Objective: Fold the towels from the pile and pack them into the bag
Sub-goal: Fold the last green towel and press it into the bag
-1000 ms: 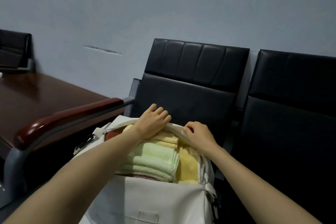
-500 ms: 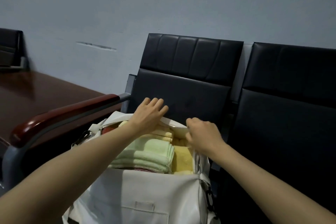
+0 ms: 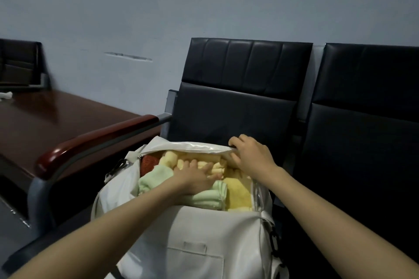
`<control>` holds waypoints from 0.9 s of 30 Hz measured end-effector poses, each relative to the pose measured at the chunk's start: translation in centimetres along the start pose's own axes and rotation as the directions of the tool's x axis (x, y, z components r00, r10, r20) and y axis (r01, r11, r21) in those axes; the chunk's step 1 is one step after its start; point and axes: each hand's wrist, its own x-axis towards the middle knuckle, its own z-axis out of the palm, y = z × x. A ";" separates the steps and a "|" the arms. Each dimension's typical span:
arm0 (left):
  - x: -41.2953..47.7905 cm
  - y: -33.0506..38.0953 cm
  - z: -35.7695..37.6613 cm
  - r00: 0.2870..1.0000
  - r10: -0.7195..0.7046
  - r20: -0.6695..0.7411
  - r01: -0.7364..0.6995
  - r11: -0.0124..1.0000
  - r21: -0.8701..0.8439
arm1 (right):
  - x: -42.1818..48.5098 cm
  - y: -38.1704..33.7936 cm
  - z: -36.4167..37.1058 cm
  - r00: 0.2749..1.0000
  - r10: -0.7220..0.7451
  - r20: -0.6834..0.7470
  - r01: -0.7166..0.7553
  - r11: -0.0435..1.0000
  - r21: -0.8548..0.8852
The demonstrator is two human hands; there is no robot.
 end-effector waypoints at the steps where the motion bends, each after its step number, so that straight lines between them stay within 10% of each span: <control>1: 0.3 0.2 0.1 1.000 0.004 -0.009 -0.004 1.000 -0.014 | 0.8 -0.6 0.5 1.000 0.000 0.006 0.000 1.000 0.013; 8: -0.3 0.2 1.3 0.978 -0.088 -0.190 0.114 0.985 0.130 | 4.0 -4.3 3.3 0.994 -0.106 0.033 0.107 0.993 -0.048; 17: 0.7 -0.8 1.2 0.995 -0.094 -0.038 0.092 0.994 -0.051 | 2.9 -6.9 1.6 0.995 -0.070 -0.072 0.075 0.994 0.078; 27: -2.0 -1.9 0.2 0.997 -0.031 0.075 0.041 0.990 -0.134 | -1.6 -4.5 -0.7 0.955 -0.089 0.282 0.074 0.995 0.061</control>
